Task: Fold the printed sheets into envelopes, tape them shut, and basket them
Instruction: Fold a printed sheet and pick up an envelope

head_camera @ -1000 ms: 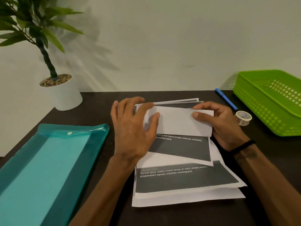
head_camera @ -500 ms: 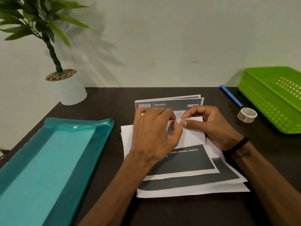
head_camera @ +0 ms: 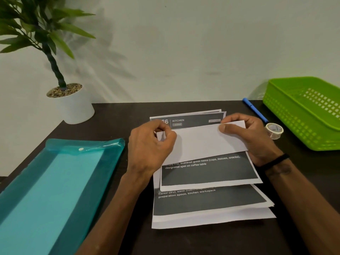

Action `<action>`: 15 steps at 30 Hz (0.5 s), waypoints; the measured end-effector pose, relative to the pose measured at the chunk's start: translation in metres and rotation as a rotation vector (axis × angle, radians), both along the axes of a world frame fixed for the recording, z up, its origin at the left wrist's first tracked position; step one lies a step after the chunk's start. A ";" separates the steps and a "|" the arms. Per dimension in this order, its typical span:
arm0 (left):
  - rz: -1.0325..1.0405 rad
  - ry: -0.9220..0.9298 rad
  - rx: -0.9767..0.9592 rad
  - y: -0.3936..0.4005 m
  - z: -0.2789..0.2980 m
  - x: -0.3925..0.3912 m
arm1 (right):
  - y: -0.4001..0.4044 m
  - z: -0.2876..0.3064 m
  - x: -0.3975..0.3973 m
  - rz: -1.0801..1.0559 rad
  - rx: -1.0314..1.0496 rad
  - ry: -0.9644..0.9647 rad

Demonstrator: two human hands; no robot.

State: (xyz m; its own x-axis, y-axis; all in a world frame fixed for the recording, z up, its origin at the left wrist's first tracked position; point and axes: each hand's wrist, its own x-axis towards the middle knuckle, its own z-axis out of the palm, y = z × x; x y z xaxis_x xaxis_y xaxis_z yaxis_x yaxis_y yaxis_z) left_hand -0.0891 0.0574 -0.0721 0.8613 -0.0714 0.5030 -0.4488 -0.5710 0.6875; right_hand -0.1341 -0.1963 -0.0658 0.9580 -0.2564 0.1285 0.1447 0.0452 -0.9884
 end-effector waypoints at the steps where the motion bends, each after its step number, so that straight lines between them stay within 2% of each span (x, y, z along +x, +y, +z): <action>1: 0.005 0.020 -0.047 -0.001 -0.001 0.001 | -0.001 0.000 0.000 -0.006 0.002 0.000; 4: 0.004 0.137 -0.224 -0.003 -0.003 0.003 | -0.001 0.000 0.000 -0.036 0.044 -0.008; 7: -0.210 0.388 -0.442 -0.002 -0.004 0.005 | -0.001 -0.001 0.002 -0.077 0.146 -0.025; 8: -0.271 0.443 -0.439 -0.001 -0.004 0.006 | -0.001 -0.001 0.002 -0.093 0.177 -0.032; 11: -0.342 0.485 -0.389 -0.003 -0.005 0.004 | -0.002 -0.001 0.003 -0.110 0.227 -0.050; 15: -0.325 0.507 -0.531 -0.002 -0.011 0.006 | -0.001 -0.005 0.003 0.003 0.239 -0.004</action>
